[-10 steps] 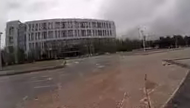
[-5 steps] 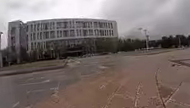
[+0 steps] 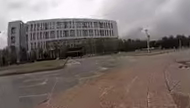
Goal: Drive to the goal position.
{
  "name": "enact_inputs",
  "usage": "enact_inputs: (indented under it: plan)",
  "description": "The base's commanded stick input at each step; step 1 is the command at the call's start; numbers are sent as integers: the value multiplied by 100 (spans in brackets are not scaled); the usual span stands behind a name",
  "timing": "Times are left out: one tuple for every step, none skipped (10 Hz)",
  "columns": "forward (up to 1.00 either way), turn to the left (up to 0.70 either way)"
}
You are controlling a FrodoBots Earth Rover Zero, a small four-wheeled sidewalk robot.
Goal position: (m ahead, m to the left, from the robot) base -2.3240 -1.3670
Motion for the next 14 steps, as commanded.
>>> enact_inputs:
  plan:
    - [70,0]
    - [70,0]
    - [70,0]
    - [70,0]
    - [70,0]
    - [70,0]
    - [70,0]
    - [70,0]
    - [70,0]
    - [70,0]
    - [70,4]
    - [70,26]
    - [70,35]
    - [70,35]
